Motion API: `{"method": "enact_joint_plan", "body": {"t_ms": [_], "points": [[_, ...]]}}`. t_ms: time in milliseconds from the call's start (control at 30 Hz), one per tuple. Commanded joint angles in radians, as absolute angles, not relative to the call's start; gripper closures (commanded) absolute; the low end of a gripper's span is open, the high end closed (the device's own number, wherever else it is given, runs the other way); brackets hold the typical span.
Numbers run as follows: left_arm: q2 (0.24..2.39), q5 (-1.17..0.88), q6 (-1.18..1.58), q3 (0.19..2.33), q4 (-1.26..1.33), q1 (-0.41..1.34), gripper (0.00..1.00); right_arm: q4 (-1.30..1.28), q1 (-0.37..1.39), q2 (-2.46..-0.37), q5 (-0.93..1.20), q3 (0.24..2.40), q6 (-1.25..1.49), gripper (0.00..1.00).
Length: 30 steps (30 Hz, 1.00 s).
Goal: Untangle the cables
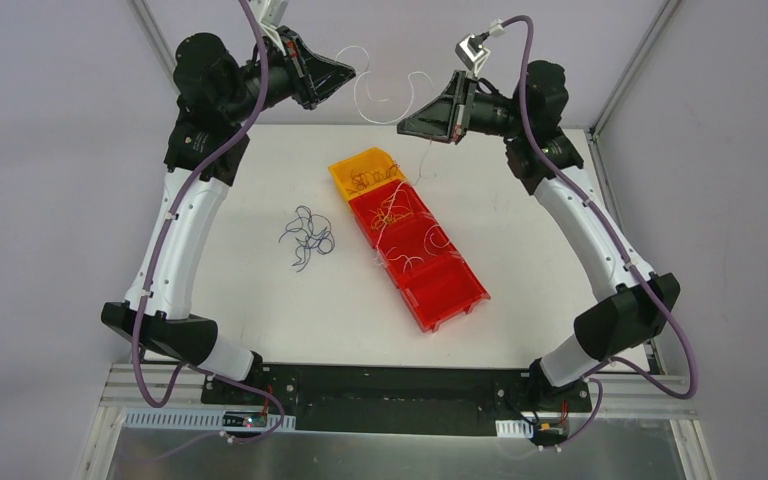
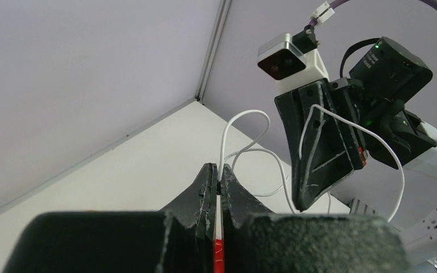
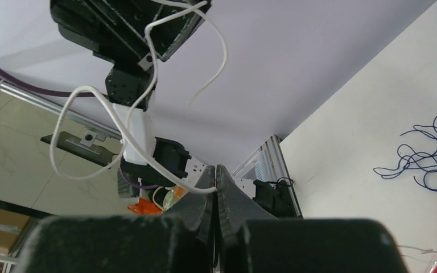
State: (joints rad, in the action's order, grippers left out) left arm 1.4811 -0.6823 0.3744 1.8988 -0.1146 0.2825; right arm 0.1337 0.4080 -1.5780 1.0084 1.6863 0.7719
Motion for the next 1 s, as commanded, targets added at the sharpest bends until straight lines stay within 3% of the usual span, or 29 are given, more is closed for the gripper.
{"method": "enact_joint_plan", "body": {"t_ms": [0,233,433,533,700,967], "points": [[1.468,-0.718,0.349,1.913,-0.072,0.293,1.0,0.255,0.388,-1.523,1.054,1.682,0.858,1.0],[1.468,-0.73,0.323,1.912,-0.077,0.293,1.0,0.188,0.32,-1.519,1.064,1.686,0.814,1.0],[1.487,-0.714,0.302,1.958,-0.089,0.293,1.0,0.501,0.407,-1.514,1.046,1.616,1.115,1.0],[1.478,-0.705,0.293,1.949,-0.104,0.293,1.0,0.517,0.475,-1.512,1.052,1.63,1.119,1.0],[1.445,-0.661,0.243,1.922,-0.139,0.293,1.0,0.595,0.444,-1.511,1.051,1.711,1.207,1.0],[1.419,-0.625,0.219,1.895,-0.168,0.293,1.0,0.658,0.495,-1.508,1.051,1.592,1.23,1.0]]}}
